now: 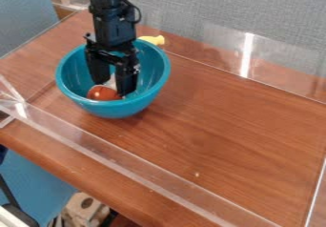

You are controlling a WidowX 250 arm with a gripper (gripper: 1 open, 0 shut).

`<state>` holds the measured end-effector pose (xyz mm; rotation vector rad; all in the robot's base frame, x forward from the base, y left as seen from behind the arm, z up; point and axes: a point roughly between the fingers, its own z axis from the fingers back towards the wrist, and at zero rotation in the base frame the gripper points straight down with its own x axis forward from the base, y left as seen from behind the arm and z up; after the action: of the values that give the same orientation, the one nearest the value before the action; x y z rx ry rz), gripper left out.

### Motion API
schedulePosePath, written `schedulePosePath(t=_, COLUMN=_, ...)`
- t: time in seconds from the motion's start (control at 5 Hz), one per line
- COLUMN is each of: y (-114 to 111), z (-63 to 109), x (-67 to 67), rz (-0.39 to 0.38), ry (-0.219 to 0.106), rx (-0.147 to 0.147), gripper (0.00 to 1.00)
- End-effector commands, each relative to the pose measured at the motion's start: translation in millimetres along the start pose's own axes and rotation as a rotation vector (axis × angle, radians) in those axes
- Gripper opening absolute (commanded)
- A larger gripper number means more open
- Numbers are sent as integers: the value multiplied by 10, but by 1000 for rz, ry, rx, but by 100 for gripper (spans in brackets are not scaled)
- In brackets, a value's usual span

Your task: Remove the mushroom from the blue bowl and put it on the table

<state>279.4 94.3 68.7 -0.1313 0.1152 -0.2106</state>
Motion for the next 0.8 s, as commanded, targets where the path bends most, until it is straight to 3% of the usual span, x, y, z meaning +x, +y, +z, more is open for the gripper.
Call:
schedulePosePath(t=0.0, y=54, z=77, x=-6, rz=-41, ry=-53, rx=28, gripper=100)
schedulePosePath(t=0.4, y=3, z=-97, x=51, rz=-69, ry=-67, rx=18, gripper=100)
schedulePosePath(t=0.6, y=41, z=-33, x=18, rz=-46, ry=-88, rx=21, gripper=0)
